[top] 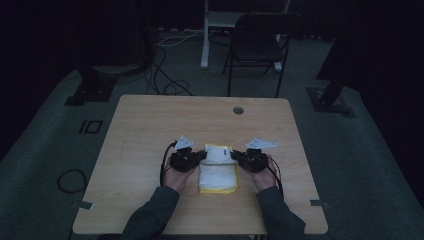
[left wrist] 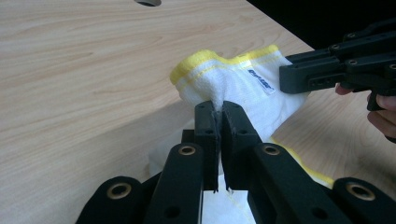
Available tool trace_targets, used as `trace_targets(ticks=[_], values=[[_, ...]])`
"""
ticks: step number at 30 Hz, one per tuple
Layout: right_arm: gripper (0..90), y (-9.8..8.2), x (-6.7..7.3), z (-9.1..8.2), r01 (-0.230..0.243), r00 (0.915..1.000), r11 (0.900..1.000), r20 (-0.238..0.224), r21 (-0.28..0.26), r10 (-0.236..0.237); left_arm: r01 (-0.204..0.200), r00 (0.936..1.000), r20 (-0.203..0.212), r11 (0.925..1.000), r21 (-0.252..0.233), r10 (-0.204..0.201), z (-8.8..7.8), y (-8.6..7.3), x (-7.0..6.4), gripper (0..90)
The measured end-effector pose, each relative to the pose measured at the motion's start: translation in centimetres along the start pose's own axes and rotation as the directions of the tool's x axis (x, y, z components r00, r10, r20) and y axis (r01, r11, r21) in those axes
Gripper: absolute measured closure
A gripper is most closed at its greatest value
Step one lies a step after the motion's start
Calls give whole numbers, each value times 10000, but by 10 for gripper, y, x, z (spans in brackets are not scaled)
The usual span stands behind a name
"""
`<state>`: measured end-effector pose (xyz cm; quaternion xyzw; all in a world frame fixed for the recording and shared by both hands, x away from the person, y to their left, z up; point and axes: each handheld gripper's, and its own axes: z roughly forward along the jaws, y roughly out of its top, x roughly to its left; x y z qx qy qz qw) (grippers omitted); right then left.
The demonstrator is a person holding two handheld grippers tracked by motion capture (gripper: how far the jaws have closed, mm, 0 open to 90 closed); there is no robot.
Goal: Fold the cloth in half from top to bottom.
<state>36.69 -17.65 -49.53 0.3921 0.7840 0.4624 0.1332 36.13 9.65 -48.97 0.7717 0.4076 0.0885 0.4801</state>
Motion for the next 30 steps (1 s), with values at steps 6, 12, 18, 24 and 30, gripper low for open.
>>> trace_targets(ticks=[6,12,18,24,30], values=[[840,-7,4,-1,43,10000,10000,-82,61,-42,29,10000,38,10000,63,-30,-1,-9,-2,864],[840,-16,9,0,-57,9998,9999,-191,136,60,120,9999,24,9998,167,-120,-3,-18,-2,863],[840,-23,16,0,-164,9994,9998,-306,107,167,214,9998,24,9996,164,-215,-6,-23,-1,862],[838,-26,18,-1,-110,9995,9999,-304,125,114,239,9997,81,9993,271,-241,-7,-30,-2,860],[836,-31,18,-1,-151,9994,9996,-323,240,159,334,9994,88,9985,440,-338,-6,-38,-3,843]])
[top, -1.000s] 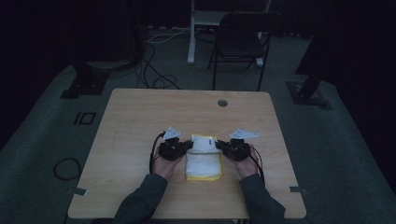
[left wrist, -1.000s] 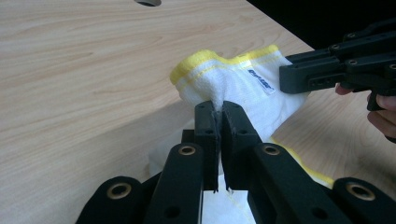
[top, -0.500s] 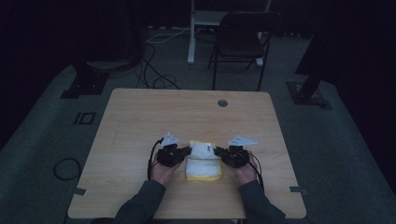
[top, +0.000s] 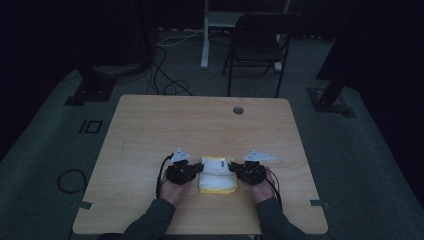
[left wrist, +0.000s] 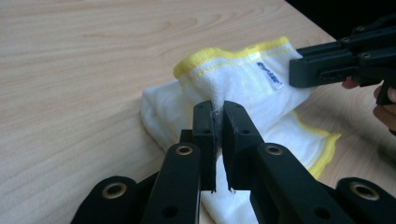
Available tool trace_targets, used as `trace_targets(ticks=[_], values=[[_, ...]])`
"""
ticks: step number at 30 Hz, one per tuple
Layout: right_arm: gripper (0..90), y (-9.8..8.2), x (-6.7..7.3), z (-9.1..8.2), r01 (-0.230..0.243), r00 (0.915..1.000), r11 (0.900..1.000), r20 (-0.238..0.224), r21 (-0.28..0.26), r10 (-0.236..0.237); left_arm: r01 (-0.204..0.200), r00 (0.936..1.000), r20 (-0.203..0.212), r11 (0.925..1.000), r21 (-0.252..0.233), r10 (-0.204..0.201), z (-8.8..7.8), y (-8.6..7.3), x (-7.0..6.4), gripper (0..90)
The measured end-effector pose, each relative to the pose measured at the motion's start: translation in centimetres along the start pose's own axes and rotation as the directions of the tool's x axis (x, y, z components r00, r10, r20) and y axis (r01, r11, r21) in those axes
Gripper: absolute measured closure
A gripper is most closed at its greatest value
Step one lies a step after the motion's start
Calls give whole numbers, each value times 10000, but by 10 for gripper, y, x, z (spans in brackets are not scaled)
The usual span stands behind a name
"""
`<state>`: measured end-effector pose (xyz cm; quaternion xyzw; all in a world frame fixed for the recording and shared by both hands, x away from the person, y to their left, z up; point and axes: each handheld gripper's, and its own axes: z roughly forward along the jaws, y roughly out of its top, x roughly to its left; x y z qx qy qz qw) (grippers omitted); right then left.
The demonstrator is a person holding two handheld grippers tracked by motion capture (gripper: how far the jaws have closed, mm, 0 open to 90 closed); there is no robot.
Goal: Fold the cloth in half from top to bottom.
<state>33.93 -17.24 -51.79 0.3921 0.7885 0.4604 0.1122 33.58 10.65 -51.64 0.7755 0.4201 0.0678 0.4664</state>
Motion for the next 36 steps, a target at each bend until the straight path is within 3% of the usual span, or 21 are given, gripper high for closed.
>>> trace_targets(ticks=[4,9,14,19,24,27,31,36], values=[[835,-2,0,0,3,10000,10000,12,71,-3,184,9998,-7,9998,103,-184,0,-3,1,822],[832,-5,1,1,-53,10000,9998,37,167,52,324,9994,-99,9994,-98,-325,-4,0,4,791],[824,-9,1,2,-89,9999,9994,60,334,87,471,9986,-203,9981,-391,-479,-7,9,10,787],[818,-9,0,2,-106,9999,9995,80,305,104,543,9976,-410,9974,-473,-562,-1,22,18,779],[818,-10,0,1,-109,9999,9995,80,299,107,519,9970,-561,9980,-364,-539,13,37,25,778],[810,-10,0,1,-99,9999,9995,101,295,96,500,9972,-563,9987,-58,-503,25,41,28,771],[781,-10,-2,0,-175,9996,9995,212,264,169,474,9980,-424,9986,220,-464,35,38,25,769],[683,-12,-7,-3,-338,9975,9992,629,228,323,393,9990,-224,9988,288,-387,33,33,20,769]])
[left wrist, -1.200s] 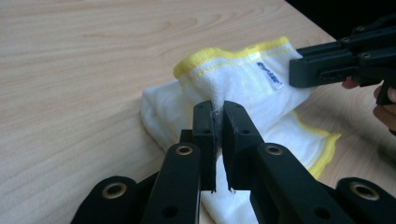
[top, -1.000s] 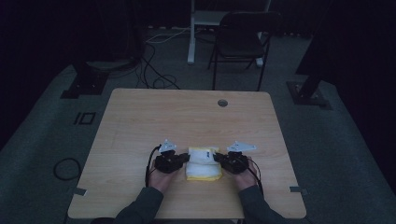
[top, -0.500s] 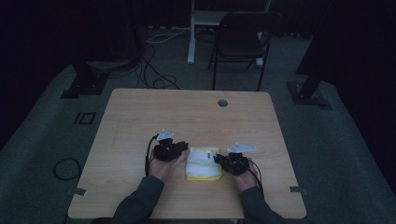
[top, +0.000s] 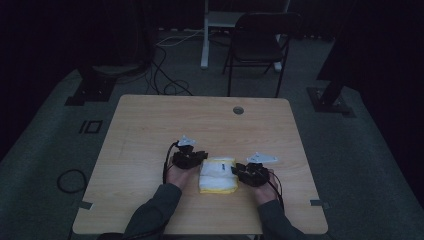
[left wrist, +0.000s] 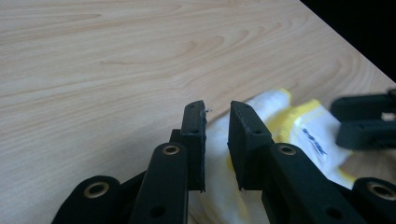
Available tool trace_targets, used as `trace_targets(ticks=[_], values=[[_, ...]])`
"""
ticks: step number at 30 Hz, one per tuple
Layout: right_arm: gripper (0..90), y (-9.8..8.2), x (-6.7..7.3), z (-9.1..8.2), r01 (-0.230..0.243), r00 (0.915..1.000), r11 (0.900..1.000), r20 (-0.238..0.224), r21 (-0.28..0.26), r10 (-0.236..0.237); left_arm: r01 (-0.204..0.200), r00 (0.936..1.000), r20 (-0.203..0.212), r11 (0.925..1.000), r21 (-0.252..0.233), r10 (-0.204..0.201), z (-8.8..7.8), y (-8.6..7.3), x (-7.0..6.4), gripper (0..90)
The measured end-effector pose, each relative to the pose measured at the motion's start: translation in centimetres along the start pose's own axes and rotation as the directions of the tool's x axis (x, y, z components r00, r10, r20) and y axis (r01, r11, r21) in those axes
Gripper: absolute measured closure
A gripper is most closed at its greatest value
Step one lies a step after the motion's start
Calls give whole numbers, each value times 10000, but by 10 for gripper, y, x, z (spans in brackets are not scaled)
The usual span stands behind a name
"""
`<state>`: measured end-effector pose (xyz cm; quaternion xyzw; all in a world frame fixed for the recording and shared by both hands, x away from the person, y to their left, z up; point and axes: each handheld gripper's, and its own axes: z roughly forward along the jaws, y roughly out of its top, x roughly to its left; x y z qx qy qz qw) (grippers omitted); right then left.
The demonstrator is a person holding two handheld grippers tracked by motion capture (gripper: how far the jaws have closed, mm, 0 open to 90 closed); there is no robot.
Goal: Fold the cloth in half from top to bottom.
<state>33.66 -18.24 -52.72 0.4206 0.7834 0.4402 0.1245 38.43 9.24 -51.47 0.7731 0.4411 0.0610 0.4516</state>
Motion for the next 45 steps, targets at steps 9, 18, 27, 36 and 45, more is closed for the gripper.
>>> trace_targets(ticks=[9,18,27,36,45], values=[[631,0,-7,-6,-240,9989,9996,392,-149,246,-35,9996,294,10000,-86,37,-14,-12,-7,762],[623,1,-16,-14,-494,9970,9981,586,-369,515,-171,9977,655,9998,-54,175,-22,-28,-20,754],[623,0,-22,-19,-598,9955,9968,700,-523,634,-80,9948,1010,9998,-180,98,-34,-45,-30,744],[621,0,-23,-19,-627,9951,9964,729,-573,668,-221,9951,945,9971,-725,289,-56,-43,-33,735],[619,-1,-25,-19,-685,9944,9960,770,-578,728,-236,9968,756,9992,-314,260,-49,-53,-29,732]])
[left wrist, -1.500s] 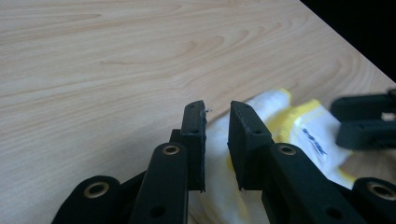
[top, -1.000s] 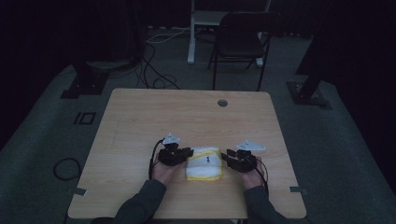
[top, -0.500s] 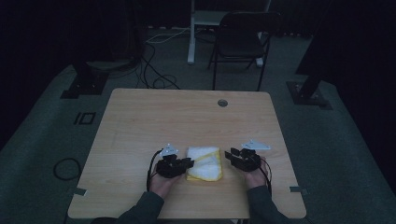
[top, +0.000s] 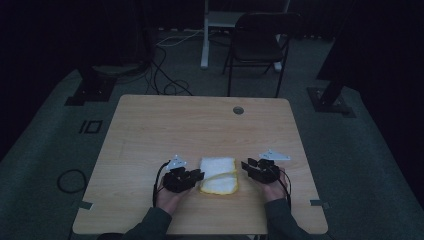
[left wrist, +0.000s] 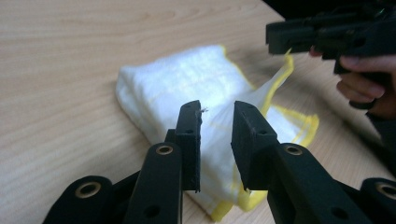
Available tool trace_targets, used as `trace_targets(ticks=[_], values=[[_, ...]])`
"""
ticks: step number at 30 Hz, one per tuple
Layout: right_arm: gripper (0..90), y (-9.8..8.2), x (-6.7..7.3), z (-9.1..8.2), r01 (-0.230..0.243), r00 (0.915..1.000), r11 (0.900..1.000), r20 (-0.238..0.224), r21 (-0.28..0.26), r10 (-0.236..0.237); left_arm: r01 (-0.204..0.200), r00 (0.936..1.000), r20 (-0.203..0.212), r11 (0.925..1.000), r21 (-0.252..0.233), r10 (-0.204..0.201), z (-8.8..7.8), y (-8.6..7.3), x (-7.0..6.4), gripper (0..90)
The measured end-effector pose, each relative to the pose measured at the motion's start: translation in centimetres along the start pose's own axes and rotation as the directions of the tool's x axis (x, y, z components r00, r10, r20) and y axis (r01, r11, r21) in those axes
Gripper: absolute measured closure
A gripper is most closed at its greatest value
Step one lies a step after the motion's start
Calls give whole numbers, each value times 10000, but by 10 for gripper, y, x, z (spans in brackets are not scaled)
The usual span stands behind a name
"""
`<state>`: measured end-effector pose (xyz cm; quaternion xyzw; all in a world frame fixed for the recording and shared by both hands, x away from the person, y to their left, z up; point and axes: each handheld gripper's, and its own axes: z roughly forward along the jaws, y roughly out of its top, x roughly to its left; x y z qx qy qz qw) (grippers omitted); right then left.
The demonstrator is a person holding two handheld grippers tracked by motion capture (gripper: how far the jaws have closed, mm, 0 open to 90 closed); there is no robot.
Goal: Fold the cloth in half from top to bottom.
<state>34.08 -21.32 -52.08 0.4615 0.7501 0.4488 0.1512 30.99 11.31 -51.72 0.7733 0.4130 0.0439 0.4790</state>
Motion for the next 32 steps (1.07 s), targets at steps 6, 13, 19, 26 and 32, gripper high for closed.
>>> trace_targets(ticks=[6,13,19,26,32], values=[[616,-1,-1,1,-21,10000,10000,-16,42,21,-92,10000,-4,9984,554,92,6,-17,-1,729],[612,-2,-1,1,24,10000,10000,-16,81,-24,-163,9998,-105,9974,699,171,5,-27,-1,718],[608,-4,-6,0,-52,10000,9999,39,100,52,-247,9988,-401,9988,411,264,-2,-26,5,688],[601,-11,-12,4,51,9989,9994,459,334,-66,-247,9915,-1275,9995,218,273,-8,-26,18,682],[600,-11,-19,7,415,9934,9979,1052,500,-466,-309,9816,-1883,9995,121,326,-12,-23,28,674]])
